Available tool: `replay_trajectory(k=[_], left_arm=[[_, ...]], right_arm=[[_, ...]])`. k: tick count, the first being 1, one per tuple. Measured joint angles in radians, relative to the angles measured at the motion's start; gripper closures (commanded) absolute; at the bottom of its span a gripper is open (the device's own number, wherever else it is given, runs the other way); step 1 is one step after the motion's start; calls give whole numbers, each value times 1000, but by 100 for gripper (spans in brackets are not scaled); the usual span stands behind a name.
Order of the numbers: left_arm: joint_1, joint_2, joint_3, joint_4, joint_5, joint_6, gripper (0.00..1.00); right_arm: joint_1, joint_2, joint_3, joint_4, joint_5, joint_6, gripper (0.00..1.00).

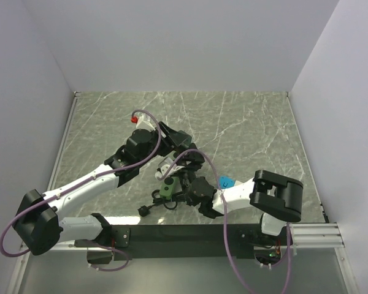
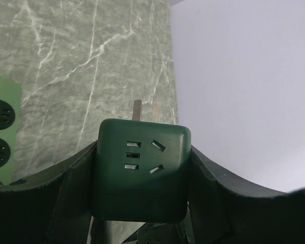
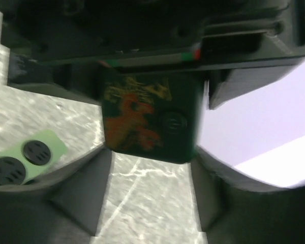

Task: Insert the plug

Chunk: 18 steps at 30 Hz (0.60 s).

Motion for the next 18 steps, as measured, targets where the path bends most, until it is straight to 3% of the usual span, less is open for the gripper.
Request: replay_trajectory(k=[4, 5, 6, 12, 13, 14, 18], left_arm=[[1, 0, -2, -7, -4, 1, 99], [1, 0, -2, -3, -4, 1, 99], [1, 0, -2, 0, -5, 3, 99], [5, 5, -7, 42, -2, 4, 86], [5, 5, -7, 50, 2, 5, 87], [4, 5, -7, 57, 6, 5, 98], [0, 4, -10, 88, 14, 5, 100]], right_arm=[[0, -8, -1, 0, 16, -28, 46], [0, -14, -2, -1, 18, -29, 93], [0, -20, -5, -3, 21, -36, 100], [2, -85, -14, -7, 6, 9, 100], [2, -98, -19, -10, -2, 21, 100], [2, -117, -29, -14, -10, 40, 100], [-1, -202, -68, -15, -45, 119, 100]])
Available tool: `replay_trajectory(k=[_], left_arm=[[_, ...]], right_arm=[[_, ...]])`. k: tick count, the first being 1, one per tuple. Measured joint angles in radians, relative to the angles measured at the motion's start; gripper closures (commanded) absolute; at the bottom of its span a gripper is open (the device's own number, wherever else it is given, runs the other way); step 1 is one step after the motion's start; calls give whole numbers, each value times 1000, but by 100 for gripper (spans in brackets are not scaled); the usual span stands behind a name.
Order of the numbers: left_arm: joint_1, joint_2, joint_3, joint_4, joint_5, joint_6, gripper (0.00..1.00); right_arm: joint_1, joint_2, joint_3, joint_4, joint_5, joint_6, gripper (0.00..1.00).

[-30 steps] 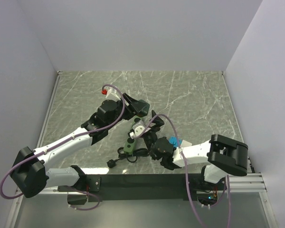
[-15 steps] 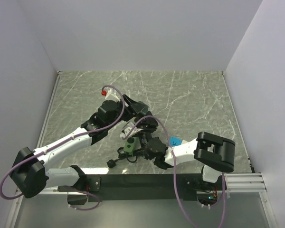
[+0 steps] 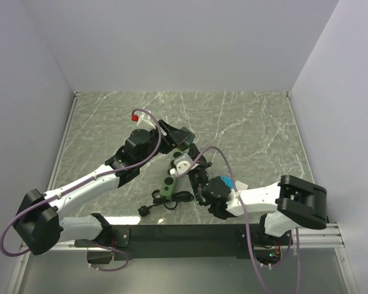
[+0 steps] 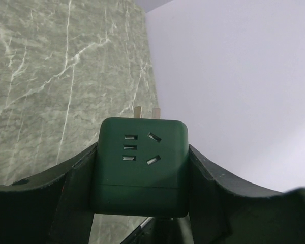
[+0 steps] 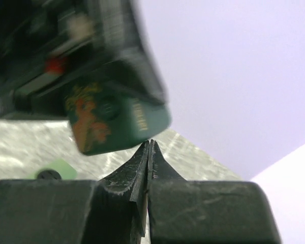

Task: Insert the plug

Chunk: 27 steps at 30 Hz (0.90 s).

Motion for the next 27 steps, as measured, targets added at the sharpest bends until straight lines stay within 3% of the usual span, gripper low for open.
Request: replay_trajectory(k=[6, 11, 18, 27], left_arm=[[16, -10, -66, 37, -8, -6, 100], [35, 11, -85, 34, -33, -10, 100], [38, 250, 55, -49, -76, 68, 100], [-44, 476, 206, -174, -224, 150, 100]], right_arm=[[-21, -145, -46, -11, -55, 169, 100], [-55, -234, -74, -151, -109, 339, 100], [-150, -420, -79, -478, -224, 643, 100], [-192, -472, -79, -663, -280, 833, 100]])
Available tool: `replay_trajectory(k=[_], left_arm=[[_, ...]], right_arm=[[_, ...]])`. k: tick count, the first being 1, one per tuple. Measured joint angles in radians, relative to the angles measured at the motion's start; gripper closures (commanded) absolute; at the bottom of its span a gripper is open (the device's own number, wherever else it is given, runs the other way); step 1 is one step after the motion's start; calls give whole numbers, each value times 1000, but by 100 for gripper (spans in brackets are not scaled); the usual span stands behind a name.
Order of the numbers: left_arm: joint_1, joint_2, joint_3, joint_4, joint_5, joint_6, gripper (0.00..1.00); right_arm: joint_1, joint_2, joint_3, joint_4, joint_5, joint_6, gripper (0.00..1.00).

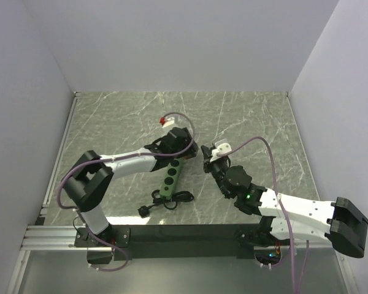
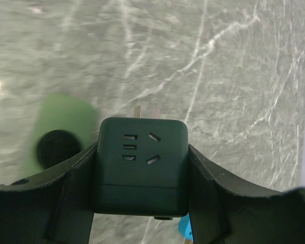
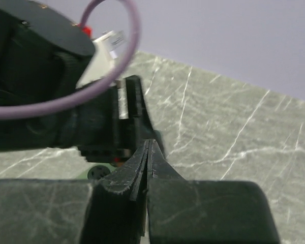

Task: Insert the plug

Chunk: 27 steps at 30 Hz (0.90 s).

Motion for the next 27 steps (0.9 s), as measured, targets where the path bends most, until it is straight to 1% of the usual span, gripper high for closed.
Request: replay_trajectory(k=[4, 12, 16, 21, 23, 24, 25, 26, 27], left_arm=[[-43, 84, 93, -16, -45, 27, 100], [-68, 261, 279, -90, -153, 65, 100], [-78, 301, 290, -105, -214, 69, 100], [-83, 345, 321, -116, -222, 82, 99], [-84, 359, 340, -118, -219, 85, 94], [-84, 363, 346, -119, -217, 86, 90], [-84, 365, 349, -119, -217, 87, 80], [-84, 365, 349, -120, -217, 89, 74], [-84, 365, 349, -121, -217, 89, 72]], right_arm=[[-22, 0, 0, -40, -16, 49, 100], [-86, -42, -11, -89, -62, 131, 99], [-131, -90, -37, -100, -94, 178, 99], [-169, -95, -38, -130, -119, 223, 100], [-180, -95, -38, -143, -129, 237, 100], [-187, -95, -38, -148, -136, 245, 100], [-194, -95, -38, -150, -141, 253, 100], [-202, -95, -38, -154, -147, 260, 100], [-209, -95, -38, -156, -153, 266, 100]])
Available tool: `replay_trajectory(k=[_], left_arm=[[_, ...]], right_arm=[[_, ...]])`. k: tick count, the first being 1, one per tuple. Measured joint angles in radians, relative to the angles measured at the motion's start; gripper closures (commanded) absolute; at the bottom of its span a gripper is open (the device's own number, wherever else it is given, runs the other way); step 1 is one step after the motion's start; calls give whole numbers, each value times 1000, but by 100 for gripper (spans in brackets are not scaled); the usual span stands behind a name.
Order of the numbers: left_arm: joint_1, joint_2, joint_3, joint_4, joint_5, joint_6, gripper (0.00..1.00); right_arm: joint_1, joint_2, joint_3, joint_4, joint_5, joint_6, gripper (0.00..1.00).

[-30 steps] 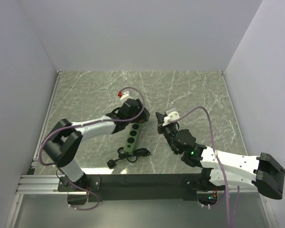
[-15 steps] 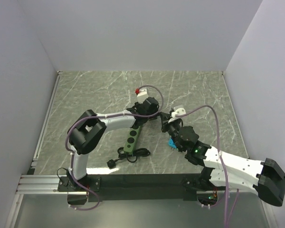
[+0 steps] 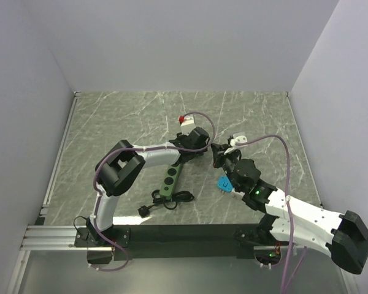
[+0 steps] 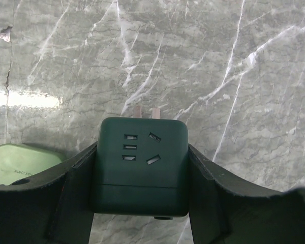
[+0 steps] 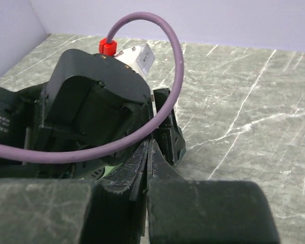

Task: Insert the plug

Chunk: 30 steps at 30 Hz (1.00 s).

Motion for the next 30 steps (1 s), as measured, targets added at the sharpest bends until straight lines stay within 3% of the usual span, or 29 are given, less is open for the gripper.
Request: replay_trajectory(k=[3, 8, 9, 10, 17, 24, 29, 30], left_arm=[[-1, 0, 0, 0, 0, 6, 62], [-1, 0, -2, 5, 6, 18, 31], [-1, -1, -6, 13, 12, 23, 11], [-1, -2, -12, 23, 17, 32, 1], [-14, -16, -44, 63, 55, 54, 1], [-5, -191, -195, 133, 112, 101, 1], [56, -326, -259, 175, 130, 129, 0], [76, -351, -281, 188, 138, 130, 1]], right_arm=[[-15, 0, 0, -5, -13, 17, 100], [-23, 4, 0, -8, -22, 37, 99], [-25, 7, 0, -8, -23, 40, 97], [-27, 11, 0, -9, -24, 45, 96], [-40, 35, 0, -39, -32, 84, 85], [-53, 67, 0, -50, -35, 138, 49], [-65, 135, 28, -72, -54, 212, 37], [-72, 158, 41, -79, -56, 230, 21]])
